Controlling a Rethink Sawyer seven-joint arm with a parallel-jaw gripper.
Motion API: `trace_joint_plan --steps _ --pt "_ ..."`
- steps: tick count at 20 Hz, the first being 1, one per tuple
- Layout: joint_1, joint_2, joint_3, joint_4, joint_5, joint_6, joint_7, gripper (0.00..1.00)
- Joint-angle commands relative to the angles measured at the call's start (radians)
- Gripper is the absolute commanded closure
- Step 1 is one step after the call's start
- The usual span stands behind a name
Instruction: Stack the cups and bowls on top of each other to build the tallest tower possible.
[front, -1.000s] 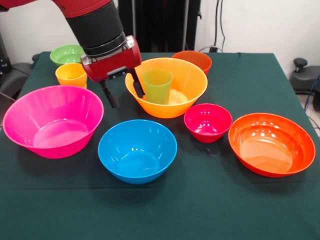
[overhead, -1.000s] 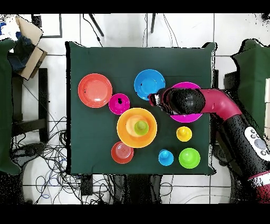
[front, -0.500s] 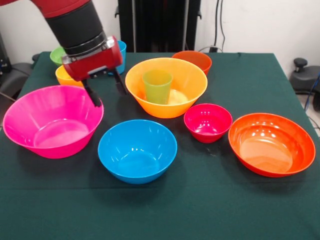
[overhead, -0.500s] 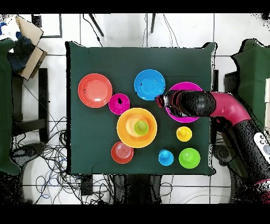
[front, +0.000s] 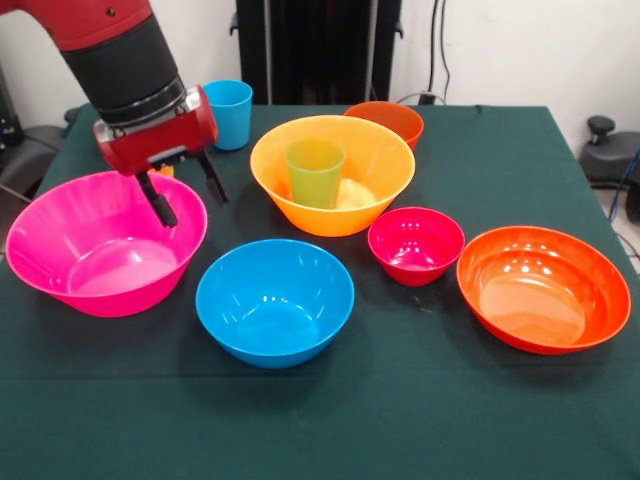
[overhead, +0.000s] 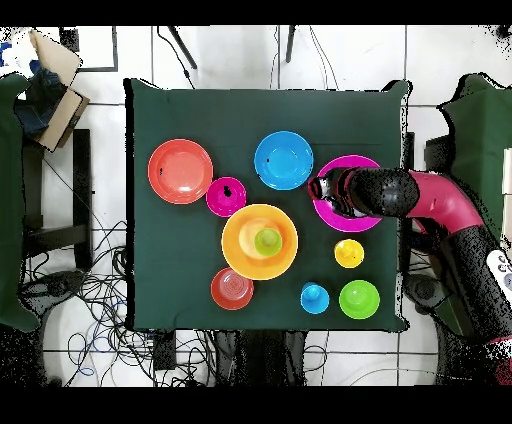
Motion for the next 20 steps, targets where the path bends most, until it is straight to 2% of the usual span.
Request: trace_joint_plan --steps 1,13,20 --pt "0.056 0.087 -0.011 -0.098 -0.123 0.0 -0.35 0.0" --pt "0.062 0.155 -0.012 -0.133 -0.174 -0.041 -0.325 0.0" --pt "0.07 0.164 -0.02 -0.147 -0.173 -0.048 -0.297 0.0"
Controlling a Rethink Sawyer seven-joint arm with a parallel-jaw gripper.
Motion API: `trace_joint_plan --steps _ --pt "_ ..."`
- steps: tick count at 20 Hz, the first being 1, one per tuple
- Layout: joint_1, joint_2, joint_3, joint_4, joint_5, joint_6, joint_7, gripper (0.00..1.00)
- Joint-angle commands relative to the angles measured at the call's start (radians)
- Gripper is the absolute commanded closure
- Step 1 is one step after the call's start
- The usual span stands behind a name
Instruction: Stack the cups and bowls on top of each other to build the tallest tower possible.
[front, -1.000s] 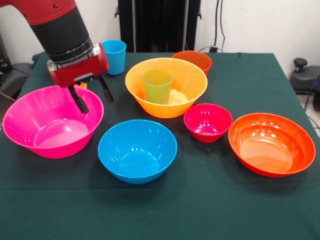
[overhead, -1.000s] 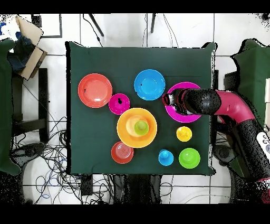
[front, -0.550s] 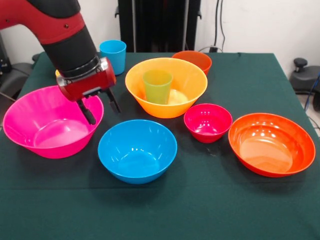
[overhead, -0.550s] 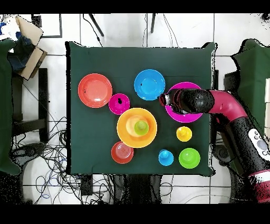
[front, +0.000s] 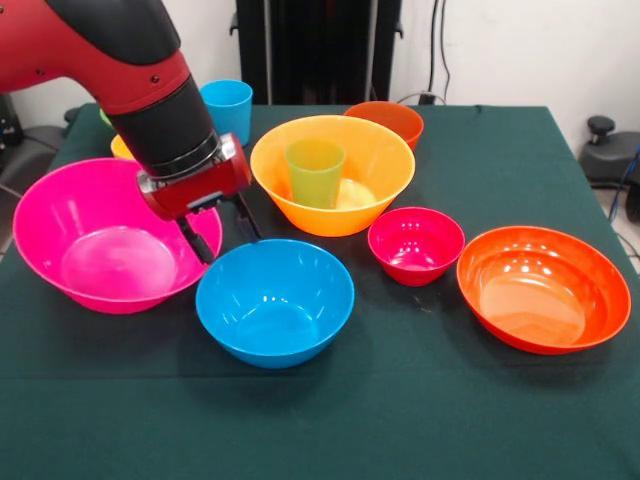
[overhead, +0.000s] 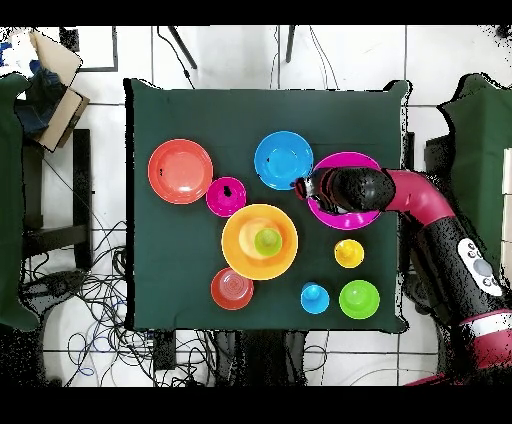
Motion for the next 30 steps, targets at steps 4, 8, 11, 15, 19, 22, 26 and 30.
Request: trace_joint_plan --steps 4,8,11,15,19,22,26,30 --pt "0.056 0.015 -0.052 -0.089 -0.117 -0.043 -0.232 1.0" --pt "0.06 0.004 -0.055 -0.083 -0.12 -0.046 -0.21 1.0" --pt "0.06 0.017 -0.041 -0.088 -0.115 -0.053 -0.216 1.0" --pt "0.059 0.003 -0.041 -0.074 -0.112 -0.05 -0.204 1.0" --pt "0.058 -0.019 -0.039 -0.057 -0.106 -0.04 -0.193 1.0" --pt "0.069 -0.03 -0.044 -0.058 -0.102 -0.03 -0.175 1.0" --pt "0.041 -0.071 -0.026 -0.022 -0.053 0.032 -0.198 0.0" --pt "0.032 -0.133 -0.001 0.003 0.013 0.093 -0.181 0.0"
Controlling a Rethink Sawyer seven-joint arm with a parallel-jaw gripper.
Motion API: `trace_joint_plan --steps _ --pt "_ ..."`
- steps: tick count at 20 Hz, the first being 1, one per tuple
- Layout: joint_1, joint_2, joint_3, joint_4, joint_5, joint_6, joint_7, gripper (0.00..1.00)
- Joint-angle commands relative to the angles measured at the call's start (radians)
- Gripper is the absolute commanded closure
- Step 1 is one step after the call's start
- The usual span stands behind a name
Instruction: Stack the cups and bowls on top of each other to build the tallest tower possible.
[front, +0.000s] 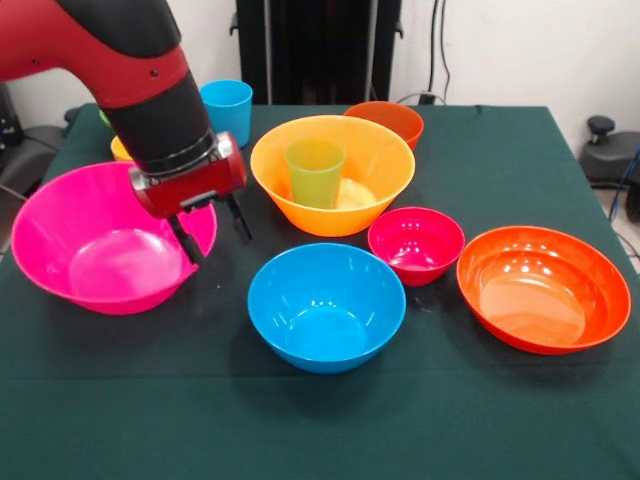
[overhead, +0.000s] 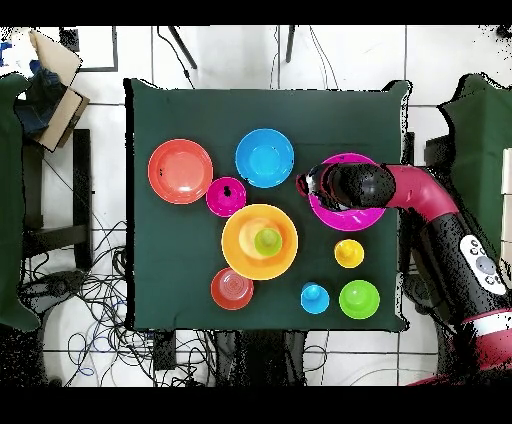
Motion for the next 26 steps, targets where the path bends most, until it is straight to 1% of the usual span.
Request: trace_joint_plan --steps 1,3,6,8,10,12,18,23,26 --pt "0.013 -0.129 0.024 0.027 0.058 0.123 -0.173 0.0" --pt "0.016 -0.213 0.042 0.05 0.127 0.191 -0.138 0.0" --pt "0.031 -0.297 0.044 0.047 0.208 0.286 -0.109 0.0" --pt "0.045 -0.326 0.033 0.044 0.229 0.303 -0.091 0.0" --pt "0.056 -0.346 0.02 0.047 0.236 0.296 -0.077 0.0" --pt "0.069 -0.349 0.005 0.058 0.236 0.285 -0.064 0.0" --pt "0.103 -0.325 -0.023 0.184 0.194 0.063 0.032 0.0" --pt "0.117 -0.281 -0.052 0.232 0.137 -0.072 0.033 0.0" --pt "0.134 -0.258 -0.079 0.246 0.116 -0.127 0.043 0.0"
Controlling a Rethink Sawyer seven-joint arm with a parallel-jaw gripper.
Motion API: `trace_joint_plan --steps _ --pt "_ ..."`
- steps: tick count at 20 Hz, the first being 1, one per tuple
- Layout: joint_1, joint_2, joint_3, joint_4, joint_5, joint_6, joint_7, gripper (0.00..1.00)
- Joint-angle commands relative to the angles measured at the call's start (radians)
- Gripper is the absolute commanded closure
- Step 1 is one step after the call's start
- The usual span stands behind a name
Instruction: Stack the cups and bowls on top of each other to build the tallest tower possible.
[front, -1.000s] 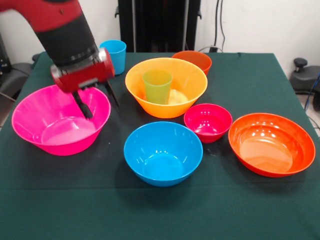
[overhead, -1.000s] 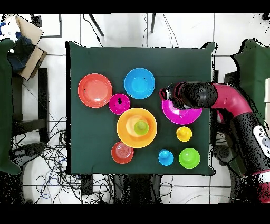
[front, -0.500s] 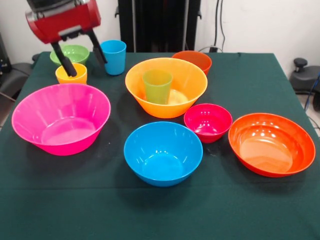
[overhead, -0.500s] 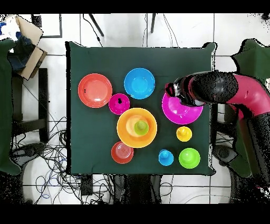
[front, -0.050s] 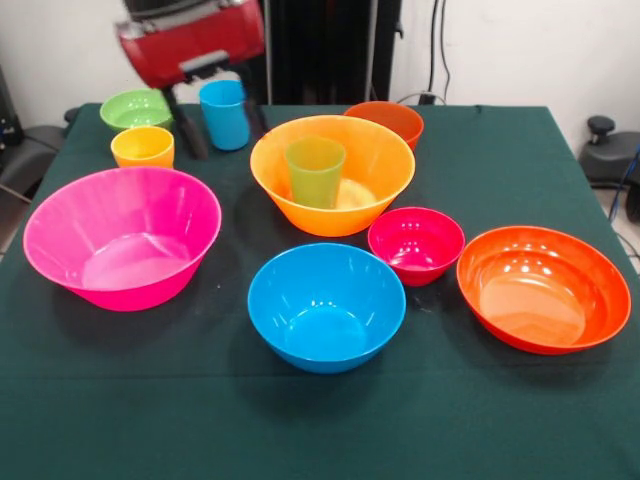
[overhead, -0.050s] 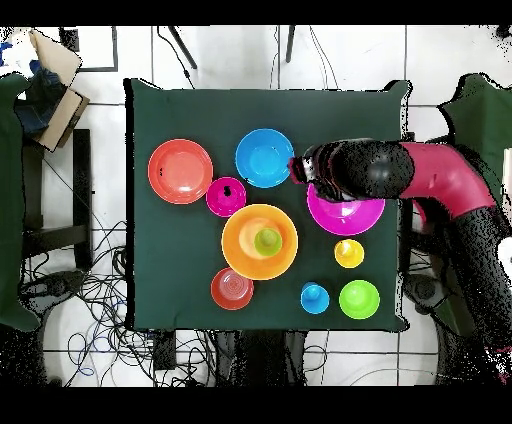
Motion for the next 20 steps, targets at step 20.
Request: trace_joint_plan --steps 20 --pt "-0.045 0.174 -0.058 0.159 -0.103 -0.208 -0.077 0.0"
